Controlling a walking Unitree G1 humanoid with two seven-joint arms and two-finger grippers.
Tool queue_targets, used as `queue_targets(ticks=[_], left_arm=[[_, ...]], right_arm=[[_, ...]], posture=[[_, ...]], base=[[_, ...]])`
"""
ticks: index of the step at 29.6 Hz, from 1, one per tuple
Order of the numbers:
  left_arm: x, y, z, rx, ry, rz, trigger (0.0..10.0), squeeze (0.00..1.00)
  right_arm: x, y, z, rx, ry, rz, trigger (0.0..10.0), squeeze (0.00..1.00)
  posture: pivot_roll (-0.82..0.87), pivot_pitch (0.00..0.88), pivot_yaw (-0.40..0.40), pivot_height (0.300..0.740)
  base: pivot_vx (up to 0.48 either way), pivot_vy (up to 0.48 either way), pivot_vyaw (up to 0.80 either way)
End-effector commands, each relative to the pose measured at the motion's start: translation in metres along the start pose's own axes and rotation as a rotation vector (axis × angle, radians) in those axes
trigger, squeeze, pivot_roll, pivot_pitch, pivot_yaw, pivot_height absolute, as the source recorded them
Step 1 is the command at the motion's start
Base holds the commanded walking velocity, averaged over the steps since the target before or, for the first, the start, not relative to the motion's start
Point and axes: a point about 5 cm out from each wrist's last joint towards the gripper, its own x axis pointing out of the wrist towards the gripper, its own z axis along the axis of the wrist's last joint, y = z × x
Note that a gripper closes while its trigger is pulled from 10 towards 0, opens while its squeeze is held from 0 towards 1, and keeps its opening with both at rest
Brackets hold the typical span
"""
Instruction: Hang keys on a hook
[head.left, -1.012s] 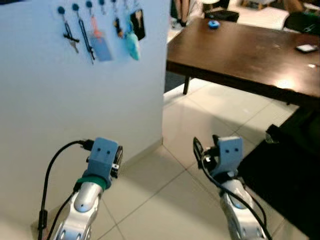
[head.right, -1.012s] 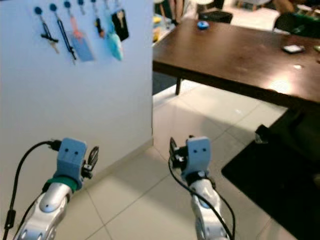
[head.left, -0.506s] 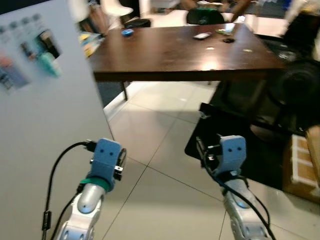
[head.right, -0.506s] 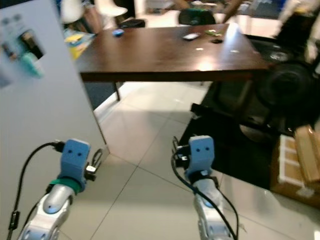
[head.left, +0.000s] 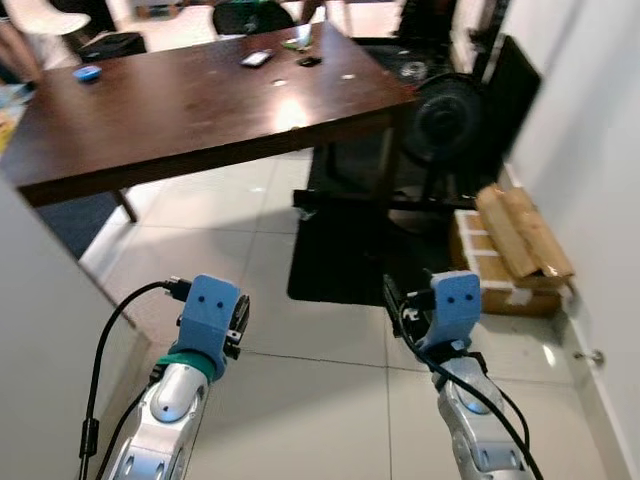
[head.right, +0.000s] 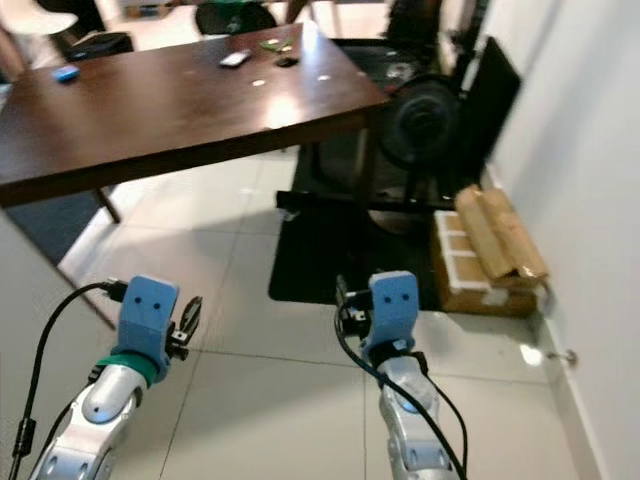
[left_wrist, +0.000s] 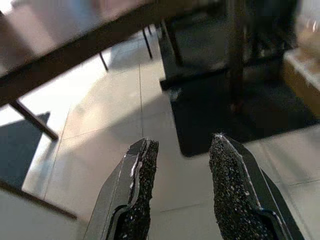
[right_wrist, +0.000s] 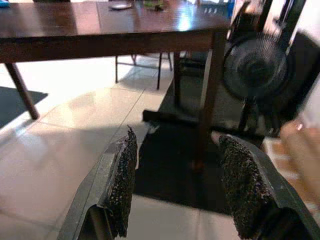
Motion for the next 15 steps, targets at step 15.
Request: queue_targets(ticks=[15], left_arm=[[-0.003, 0.011, -0.011, 0.039, 0.045, 0.05, 10.0, 0.0]], right_arm=[[0.008, 0.022, 0.003, -0.053, -0.038, 0.091, 10.0, 0.0]], posture=[[-0.07, 0.0, 0.158, 0.74]], base=[[0.444, 0.0, 0.0]])
